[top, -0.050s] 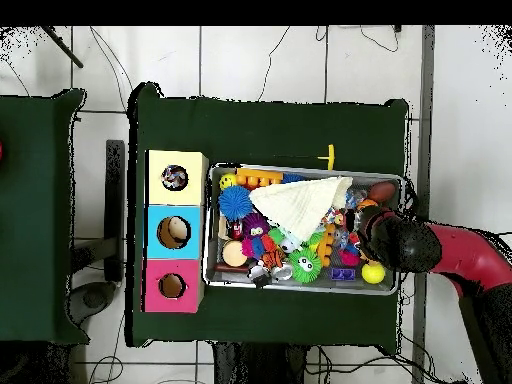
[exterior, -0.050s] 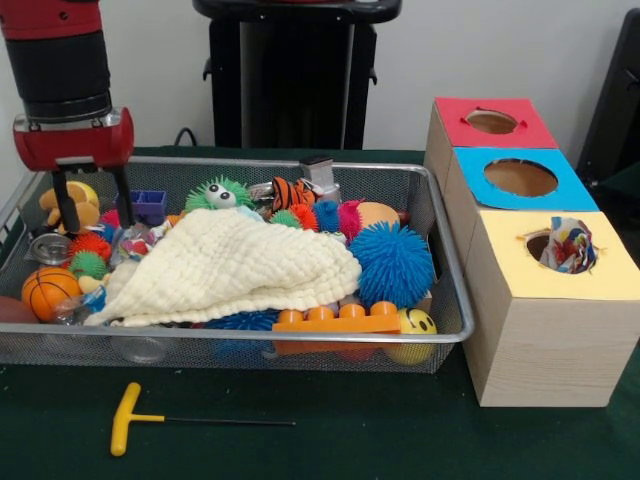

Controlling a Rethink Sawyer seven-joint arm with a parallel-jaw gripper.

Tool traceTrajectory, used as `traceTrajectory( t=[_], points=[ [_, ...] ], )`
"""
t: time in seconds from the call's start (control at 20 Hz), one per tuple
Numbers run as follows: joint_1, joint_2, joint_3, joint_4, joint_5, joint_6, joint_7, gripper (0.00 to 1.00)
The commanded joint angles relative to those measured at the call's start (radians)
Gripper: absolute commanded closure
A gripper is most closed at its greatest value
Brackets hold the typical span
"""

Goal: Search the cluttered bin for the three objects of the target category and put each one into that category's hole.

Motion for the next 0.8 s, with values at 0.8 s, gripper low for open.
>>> traceTrajectory(
  t=[0.8],
  points=[
    [0.031, 0.088, -0.078, 0.087, -0.090, -0.115, 0.022, 0.00]
  ],
)
